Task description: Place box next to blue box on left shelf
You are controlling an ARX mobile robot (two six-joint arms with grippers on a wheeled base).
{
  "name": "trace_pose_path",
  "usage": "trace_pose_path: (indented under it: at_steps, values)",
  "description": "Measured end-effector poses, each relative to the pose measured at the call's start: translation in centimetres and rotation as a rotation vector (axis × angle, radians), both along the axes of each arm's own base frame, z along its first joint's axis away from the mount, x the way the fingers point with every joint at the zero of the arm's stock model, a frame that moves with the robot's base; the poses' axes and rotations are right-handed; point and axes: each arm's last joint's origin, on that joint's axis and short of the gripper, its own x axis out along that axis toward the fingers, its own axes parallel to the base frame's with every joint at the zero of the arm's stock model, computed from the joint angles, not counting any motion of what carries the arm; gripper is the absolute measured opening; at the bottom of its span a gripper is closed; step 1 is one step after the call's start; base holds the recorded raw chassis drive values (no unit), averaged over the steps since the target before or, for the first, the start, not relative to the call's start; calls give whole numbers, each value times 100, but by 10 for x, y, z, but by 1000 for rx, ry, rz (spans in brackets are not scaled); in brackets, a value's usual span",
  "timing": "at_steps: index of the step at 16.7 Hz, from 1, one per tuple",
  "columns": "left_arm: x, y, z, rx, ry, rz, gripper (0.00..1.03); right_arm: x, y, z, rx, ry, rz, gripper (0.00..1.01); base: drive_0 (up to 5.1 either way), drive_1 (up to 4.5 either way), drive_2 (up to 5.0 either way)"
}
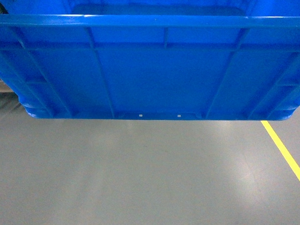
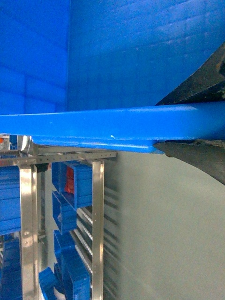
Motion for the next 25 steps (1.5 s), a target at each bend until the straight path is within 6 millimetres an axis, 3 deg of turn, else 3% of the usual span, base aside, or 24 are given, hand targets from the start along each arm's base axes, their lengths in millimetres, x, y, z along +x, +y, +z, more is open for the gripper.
trace_pose_path:
  at_steps: [25]
  values:
    - [0,0,0,3,0,1,9,1,0,-1,1,5,0,10,-1,426,-428]
